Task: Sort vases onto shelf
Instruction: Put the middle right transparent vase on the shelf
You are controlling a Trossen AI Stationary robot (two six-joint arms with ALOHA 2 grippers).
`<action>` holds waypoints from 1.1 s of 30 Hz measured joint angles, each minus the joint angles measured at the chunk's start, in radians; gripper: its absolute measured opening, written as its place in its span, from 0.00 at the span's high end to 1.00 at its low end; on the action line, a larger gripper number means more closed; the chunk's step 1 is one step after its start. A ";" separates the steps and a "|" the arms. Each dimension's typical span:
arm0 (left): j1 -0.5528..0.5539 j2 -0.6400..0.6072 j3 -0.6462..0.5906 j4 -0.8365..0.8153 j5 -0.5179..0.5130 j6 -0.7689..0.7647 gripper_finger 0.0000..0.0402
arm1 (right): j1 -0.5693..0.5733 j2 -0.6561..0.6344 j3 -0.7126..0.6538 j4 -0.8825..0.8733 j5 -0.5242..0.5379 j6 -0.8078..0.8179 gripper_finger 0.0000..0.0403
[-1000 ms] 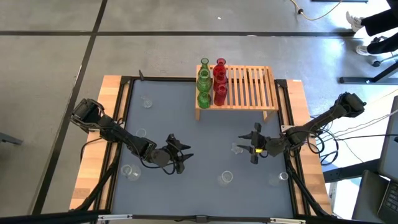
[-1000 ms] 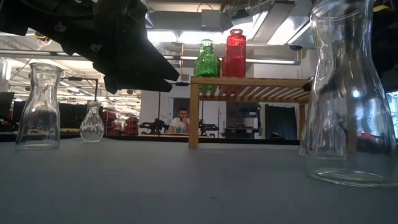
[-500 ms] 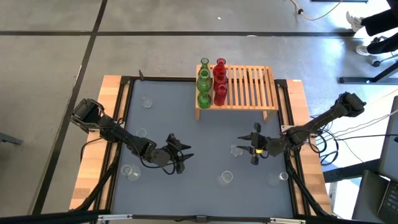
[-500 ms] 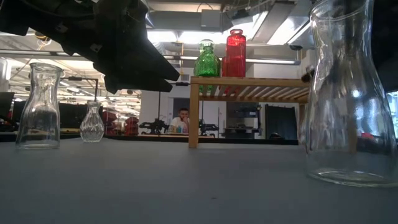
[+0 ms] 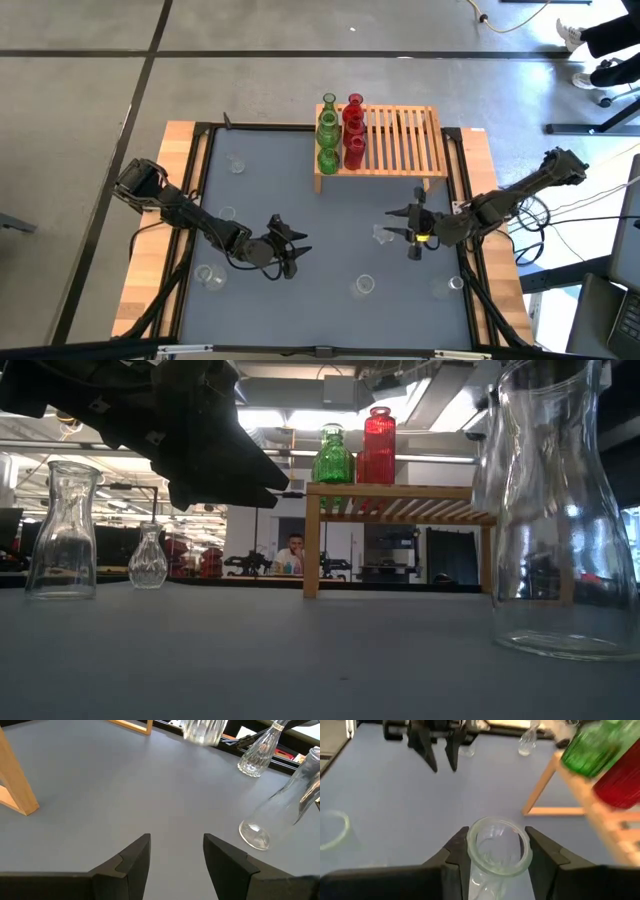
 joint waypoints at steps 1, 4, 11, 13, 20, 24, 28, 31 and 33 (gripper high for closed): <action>0.000 0.000 0.000 0.000 0.000 0.000 0.56 | 0.000 0.000 0.032 -0.027 0.011 -0.010 0.69; 0.000 0.000 0.000 0.000 0.000 0.000 0.56 | 0.000 0.000 0.129 -0.112 0.037 -0.021 0.69; 0.002 0.000 0.000 0.001 0.000 0.001 0.56 | -0.002 -0.028 0.314 -0.257 0.115 -0.082 0.69; 0.003 0.000 0.000 0.001 0.000 0.001 0.56 | -0.016 -0.035 0.353 -0.290 0.136 -0.103 0.69; 0.007 0.000 0.000 0.002 0.008 0.026 0.56 | -0.159 -0.075 0.442 -0.371 0.143 -0.178 0.69; 0.016 -0.001 0.000 0.002 0.024 0.043 0.56 | -0.288 -0.081 0.459 -0.357 0.086 -0.248 0.69; 0.032 -0.002 0.000 0.007 0.061 0.053 0.56 | -0.441 -0.082 0.461 -0.359 -0.019 -0.312 0.69; 0.042 -0.002 0.000 0.007 0.079 0.053 0.56 | -0.557 -0.080 0.461 -0.357 -0.106 -0.336 0.69; 0.047 -0.002 0.000 0.006 0.081 0.052 0.56 | -0.633 -0.080 0.461 -0.346 -0.153 -0.357 0.69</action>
